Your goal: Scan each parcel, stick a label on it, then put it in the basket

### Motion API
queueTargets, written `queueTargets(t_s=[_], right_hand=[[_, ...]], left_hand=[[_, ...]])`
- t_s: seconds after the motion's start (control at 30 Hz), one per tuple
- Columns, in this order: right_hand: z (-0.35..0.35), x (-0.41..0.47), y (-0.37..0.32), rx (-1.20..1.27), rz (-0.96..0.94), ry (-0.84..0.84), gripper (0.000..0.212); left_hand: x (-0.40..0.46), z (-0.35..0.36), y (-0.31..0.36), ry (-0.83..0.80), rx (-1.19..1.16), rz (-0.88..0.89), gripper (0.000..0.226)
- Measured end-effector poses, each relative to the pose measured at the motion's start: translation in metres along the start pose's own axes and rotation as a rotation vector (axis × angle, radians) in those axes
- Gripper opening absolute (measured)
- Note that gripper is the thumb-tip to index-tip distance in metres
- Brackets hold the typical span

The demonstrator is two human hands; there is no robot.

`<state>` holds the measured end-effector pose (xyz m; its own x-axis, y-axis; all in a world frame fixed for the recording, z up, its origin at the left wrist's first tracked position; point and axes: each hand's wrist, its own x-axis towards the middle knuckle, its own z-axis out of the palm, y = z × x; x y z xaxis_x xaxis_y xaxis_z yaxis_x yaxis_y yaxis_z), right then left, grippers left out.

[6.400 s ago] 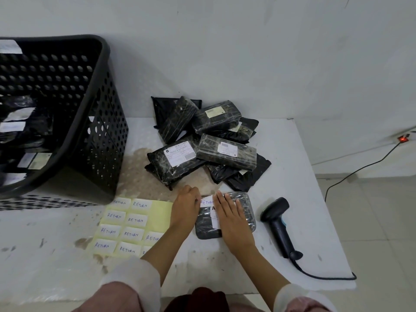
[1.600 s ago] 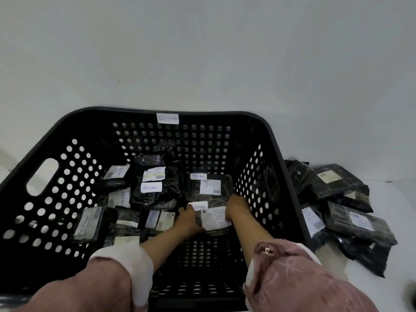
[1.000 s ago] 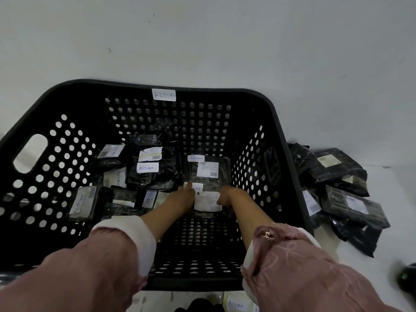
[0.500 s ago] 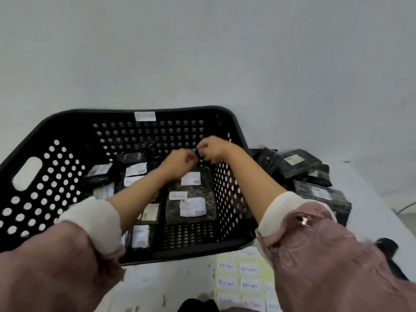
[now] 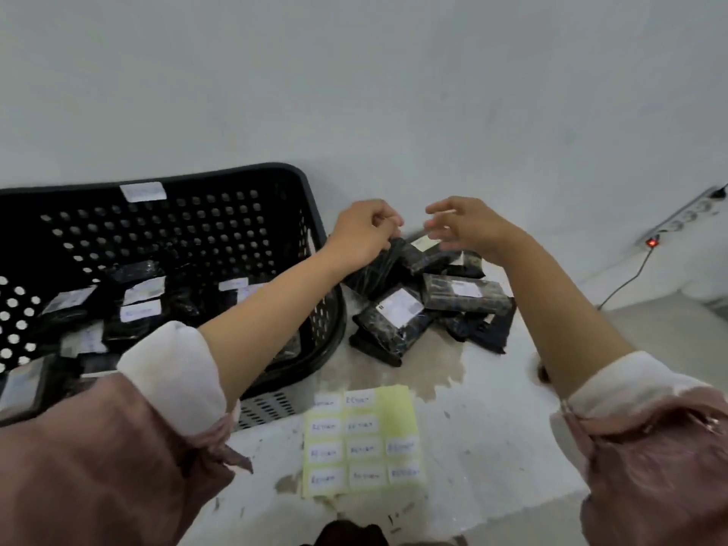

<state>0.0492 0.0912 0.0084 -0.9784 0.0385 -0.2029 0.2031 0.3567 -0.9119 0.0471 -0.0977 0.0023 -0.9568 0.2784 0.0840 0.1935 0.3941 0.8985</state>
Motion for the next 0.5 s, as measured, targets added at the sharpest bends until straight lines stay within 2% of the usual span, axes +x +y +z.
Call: queueTargets(t_s=[0.17,0.27,0.37,0.5], right_hand=[[-0.048,0.004,0.099,-0.036,0.216,0.088,0.025],[-0.074,0.011,0.158,-0.106,0.331,0.183,0.019],[-0.093,0.02,0.205,-0.197,0.416,0.187,0.032],[-0.108,0.037,0.238,-0.157,0.47,0.131,0.052]], left_hand=[[0.008,0.068,-0.034,-0.11,0.075,-0.184,0.013],[0.012,0.105,-0.05,-0.136,0.139,-0.309,0.022],[0.019,0.136,-0.063,-0.134,0.195,-0.407,0.033],[0.033,0.169,-0.084,-0.166,0.276,-0.487,0.054]])
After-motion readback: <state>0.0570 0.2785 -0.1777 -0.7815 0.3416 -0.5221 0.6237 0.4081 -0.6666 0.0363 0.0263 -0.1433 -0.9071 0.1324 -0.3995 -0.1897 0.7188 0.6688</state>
